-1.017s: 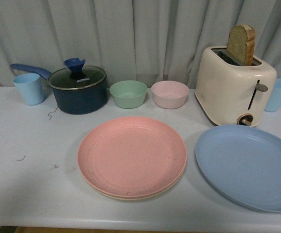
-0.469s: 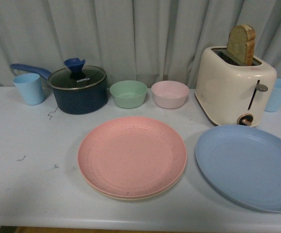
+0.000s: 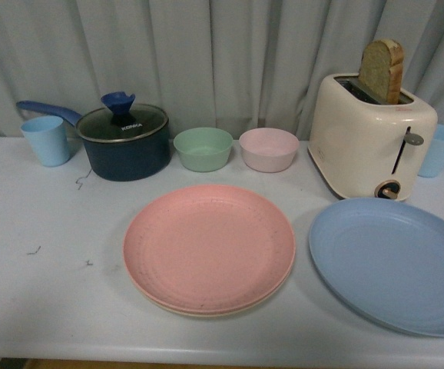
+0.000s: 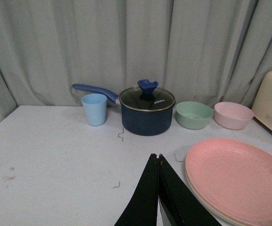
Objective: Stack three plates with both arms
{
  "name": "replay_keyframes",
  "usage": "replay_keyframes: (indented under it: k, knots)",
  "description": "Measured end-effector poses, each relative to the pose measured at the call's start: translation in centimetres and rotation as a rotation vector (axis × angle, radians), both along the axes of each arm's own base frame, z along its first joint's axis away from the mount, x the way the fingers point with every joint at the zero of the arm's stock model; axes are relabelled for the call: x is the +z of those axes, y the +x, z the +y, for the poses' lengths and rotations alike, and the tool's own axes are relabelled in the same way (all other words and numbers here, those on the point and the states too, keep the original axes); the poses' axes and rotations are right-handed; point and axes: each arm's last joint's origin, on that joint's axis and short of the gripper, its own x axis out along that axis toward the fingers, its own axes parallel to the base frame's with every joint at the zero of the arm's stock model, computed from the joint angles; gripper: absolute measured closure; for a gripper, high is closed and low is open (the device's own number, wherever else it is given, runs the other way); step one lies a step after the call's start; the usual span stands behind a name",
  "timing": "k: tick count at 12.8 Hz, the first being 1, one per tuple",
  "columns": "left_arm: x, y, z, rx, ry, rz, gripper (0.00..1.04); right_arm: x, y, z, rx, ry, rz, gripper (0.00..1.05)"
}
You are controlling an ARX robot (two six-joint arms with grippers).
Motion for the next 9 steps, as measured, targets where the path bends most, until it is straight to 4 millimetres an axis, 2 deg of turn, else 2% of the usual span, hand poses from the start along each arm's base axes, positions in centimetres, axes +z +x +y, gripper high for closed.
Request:
replay_keyframes:
  k: [2,3,4,5,6,8,9]
  knots:
    - [0.0,-0.2,0.0,0.0,0.0,-0.002,1.03,0.0,0.0,0.0,0.0,0.0,0.0,0.06]
    - [-0.6,-0.8,0.0,0.0,0.0,0.051,1.03,0.0,0.0,0.0,0.0,0.0,0.0,0.06]
    - [-0.2,-1.3,0.0,-0.002,0.0,-0.006,1.03,0.0,0.0,0.0,0.0,0.0,0.0,0.06]
    - [-0.4,-1.3,0.0,-0.002,0.0,0.016,1.03,0.0,0.0,0.0,0.0,0.0,-0.001,0.06]
    - [-0.4,-1.3,0.0,-0.002,0.0,0.016,0.98,0.0,0.0,0.0,0.0,0.0,-0.001,0.06]
    - [-0.4,-1.3,0.0,-0.002,0.0,0.013,0.69,0.0,0.0,0.0,0.0,0.0,0.0,0.06]
    - [-0.4,-1.3,0.0,-0.002,0.0,0.012,0.55,-0.2,-0.1,0.1,-0.051,0.019,0.161,0.06]
